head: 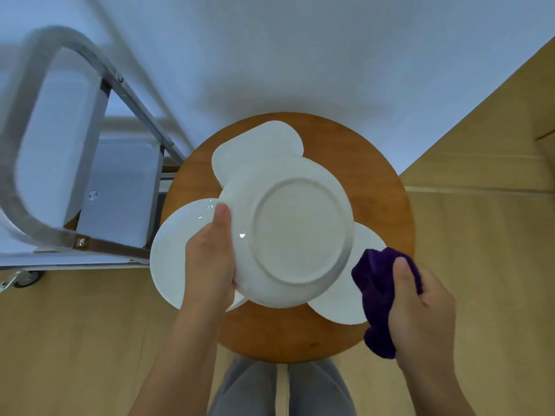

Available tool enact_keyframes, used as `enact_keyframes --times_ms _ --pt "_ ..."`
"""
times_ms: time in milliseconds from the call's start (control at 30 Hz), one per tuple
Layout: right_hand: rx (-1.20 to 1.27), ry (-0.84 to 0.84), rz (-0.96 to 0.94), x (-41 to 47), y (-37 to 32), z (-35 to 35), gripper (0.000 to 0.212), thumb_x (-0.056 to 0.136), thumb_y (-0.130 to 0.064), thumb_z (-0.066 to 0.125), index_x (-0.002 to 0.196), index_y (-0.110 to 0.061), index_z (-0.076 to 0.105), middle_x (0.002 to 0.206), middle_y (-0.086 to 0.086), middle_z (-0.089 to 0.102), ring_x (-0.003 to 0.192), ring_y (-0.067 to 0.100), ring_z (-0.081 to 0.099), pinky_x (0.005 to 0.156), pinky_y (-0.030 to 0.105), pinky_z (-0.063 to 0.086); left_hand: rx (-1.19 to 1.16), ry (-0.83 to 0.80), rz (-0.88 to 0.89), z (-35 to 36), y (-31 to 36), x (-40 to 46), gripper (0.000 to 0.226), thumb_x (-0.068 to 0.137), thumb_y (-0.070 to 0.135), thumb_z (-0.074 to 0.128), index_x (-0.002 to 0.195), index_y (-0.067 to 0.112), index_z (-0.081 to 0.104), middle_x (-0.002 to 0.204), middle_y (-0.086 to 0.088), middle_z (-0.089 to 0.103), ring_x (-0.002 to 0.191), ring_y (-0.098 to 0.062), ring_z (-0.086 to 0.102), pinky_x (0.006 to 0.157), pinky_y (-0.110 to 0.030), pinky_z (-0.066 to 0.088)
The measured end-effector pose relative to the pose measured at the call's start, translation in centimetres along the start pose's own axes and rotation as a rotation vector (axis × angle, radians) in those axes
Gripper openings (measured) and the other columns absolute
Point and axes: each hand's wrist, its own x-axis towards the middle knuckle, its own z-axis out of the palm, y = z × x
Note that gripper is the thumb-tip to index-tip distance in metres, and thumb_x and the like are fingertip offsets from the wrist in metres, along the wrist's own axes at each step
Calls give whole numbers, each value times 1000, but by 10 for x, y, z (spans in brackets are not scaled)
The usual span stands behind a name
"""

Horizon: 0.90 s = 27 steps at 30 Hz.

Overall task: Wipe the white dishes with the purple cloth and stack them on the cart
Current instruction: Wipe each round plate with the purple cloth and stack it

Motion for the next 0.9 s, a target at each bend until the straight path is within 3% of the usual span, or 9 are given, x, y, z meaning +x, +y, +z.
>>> enact_keyframes --times_ms 100,200,267,333,433,533,667,733,900 --pt "162 -26 -163 0 -40 7 23 86 -52 43 88 -48 65 76 -16 68 67 11 66 49 37 55 188 -29 178 -2 14 -4 53 76 71 31 61 35 67 58 26 62 59 14 57 54 -20 37" --pt "166 -328 -298 -7 -58 30 30 88 -48 41 110 -40 60 91 -16 68 83 4 65 62 24 55 329 -120 329 4 13 -10 78 67 75 24 73 11 67 60 5 62 61 10 56 50 -10 43" --pt "-80 -586 -467 -12 -59 42 43 88 -47 37 131 -48 34 127 -26 51 119 -4 46 93 17 44 359 -160 374 6 10 -12 74 68 75 20 68 16 65 59 6 61 65 5 58 55 -4 42" --pt "-495 -685 -755 -7 -52 43 59 87 -46 33 141 -46 10 150 -27 21 138 -9 6 113 26 10 391 -177 402 4 10 -11 75 69 74 16 66 15 63 59 4 59 67 0 58 57 -5 43" --pt "-881 -570 -1066 9 -46 43 75 80 -54 47 146 -25 27 151 0 33 141 20 20 107 50 5 490 -209 451 -1 11 -6 75 72 71 13 70 15 62 63 0 60 69 -11 57 59 -12 43" --pt "-892 -668 -987 17 -43 54 92 77 -63 57 148 -29 9 156 7 19 144 30 11 108 48 2 529 -338 478 1 11 -8 53 78 66 19 74 30 58 69 6 62 70 -9 59 65 -13 46" --pt "-767 -623 -1057 34 -44 52 89 68 -66 61 143 -25 35 145 8 40 134 30 32 107 47 26 495 -436 432 3 14 -11 39 76 66 28 77 37 54 71 9 62 81 3 56 65 -17 49" --pt "-663 -635 -1064 44 -47 48 87 66 -65 64 137 -21 43 136 4 45 125 21 38 100 34 37 504 -432 447 3 16 -11 43 88 64 34 74 31 57 69 4 62 78 -2 56 62 -20 48" --pt "-345 -648 -714 70 -46 31 87 55 -68 68 131 -43 35 130 -14 43 117 6 42 92 23 40 379 -405 384 0 28 -12 45 80 67 39 71 31 64 71 9 65 75 1 62 57 -7 48"
